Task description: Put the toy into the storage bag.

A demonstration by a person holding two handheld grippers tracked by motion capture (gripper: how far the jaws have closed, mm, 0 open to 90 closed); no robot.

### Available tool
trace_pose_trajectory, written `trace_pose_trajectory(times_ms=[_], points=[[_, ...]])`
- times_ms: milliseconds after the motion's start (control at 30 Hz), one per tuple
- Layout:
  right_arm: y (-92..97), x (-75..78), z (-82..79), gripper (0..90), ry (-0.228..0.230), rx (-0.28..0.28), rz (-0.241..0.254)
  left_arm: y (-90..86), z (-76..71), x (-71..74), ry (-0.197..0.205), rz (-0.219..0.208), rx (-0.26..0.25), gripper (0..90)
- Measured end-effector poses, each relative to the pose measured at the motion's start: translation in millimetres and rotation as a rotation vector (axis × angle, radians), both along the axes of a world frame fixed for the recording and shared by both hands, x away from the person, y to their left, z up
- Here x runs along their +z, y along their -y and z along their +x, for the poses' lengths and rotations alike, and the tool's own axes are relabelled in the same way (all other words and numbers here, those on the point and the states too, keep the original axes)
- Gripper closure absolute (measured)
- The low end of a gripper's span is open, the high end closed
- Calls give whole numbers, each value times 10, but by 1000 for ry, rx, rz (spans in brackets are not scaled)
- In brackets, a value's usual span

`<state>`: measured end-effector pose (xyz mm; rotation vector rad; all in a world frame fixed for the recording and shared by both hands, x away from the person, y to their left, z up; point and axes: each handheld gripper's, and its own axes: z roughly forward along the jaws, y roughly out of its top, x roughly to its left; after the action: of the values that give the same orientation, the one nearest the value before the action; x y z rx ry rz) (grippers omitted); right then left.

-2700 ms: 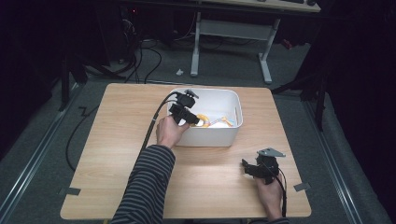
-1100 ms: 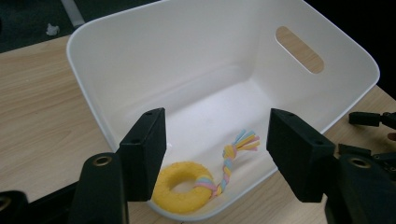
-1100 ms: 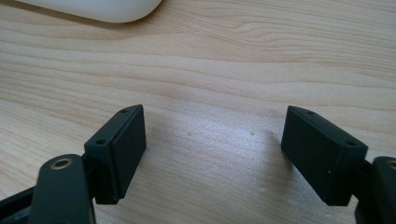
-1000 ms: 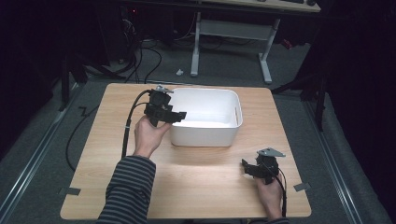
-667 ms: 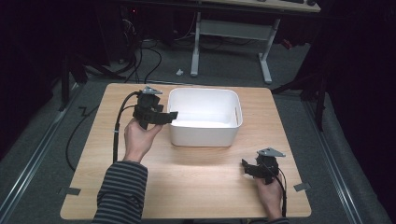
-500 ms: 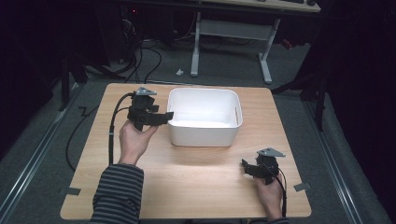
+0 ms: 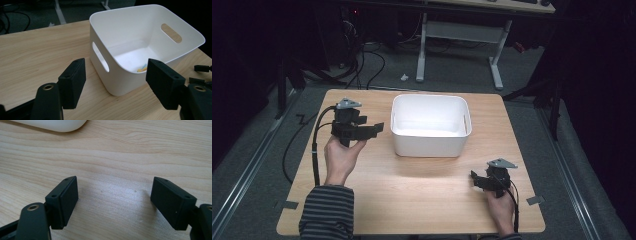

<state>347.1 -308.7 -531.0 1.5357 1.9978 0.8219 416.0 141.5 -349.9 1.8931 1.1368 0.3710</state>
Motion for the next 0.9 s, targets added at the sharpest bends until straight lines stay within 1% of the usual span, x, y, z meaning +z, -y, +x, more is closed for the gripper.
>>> trace_pose_trajectory(times_ms=[133,300,433,600,767,900], points=[[-1,0,-3,222,0,1,0,-94,-27,-21,-5,2,19,322],[-1,-1,-4,221,2,6,-1,-210,-86,-44,1,-10,42,321],[-2,-1,-4,222,1,6,-1,-290,-118,-64,-3,-8,55,321],[-2,-1,-4,221,1,6,-1,-387,-159,-132,-7,4,77,321],[-1,-1,-4,222,2,8,-1,-501,-208,-197,-15,-12,97,321],[-2,-1,-4,221,1,7,0,-554,-250,-231,-17,-8,104,318]])
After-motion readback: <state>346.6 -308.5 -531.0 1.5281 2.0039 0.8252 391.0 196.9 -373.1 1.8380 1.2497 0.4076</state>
